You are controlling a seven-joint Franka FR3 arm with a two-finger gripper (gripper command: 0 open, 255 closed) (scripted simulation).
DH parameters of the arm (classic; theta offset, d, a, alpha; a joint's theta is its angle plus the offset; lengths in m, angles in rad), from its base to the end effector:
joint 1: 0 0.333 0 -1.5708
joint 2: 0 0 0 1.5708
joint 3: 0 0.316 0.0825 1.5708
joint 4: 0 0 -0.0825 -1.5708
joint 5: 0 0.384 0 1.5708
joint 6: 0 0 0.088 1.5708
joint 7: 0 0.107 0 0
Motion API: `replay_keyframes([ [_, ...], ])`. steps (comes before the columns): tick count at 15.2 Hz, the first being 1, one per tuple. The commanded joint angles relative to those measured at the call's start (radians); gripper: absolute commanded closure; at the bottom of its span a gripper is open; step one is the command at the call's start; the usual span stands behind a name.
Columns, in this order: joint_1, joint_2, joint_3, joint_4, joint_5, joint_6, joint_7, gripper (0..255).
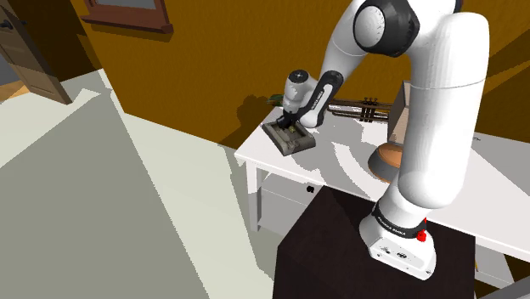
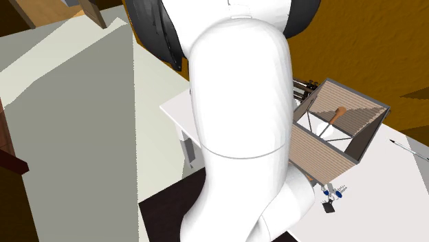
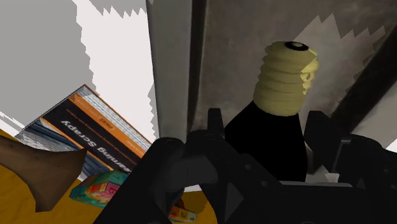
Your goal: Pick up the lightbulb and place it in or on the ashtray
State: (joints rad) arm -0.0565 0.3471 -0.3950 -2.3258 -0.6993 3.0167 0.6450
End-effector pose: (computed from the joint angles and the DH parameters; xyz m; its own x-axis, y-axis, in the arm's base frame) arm 0.5034 -0.1936 0.2258 0.8800 -0.2937 0.3733 -0.3924 -0.8924 0.2229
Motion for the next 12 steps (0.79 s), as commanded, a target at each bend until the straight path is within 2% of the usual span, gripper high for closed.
replay_keyframes([
  [1,0.001,0.006,-0.002,0.002,-0.002,0.005,0.003,255],
  [7,0.001,0.006,-0.002,0.002,-0.002,0.005,0.003,255],
  [8,0.001,0.006,-0.002,0.002,-0.002,0.005,0.003,0],
  [12,0.001,0.006,-0.002,0.002,-0.002,0.005,0.003,0],
])
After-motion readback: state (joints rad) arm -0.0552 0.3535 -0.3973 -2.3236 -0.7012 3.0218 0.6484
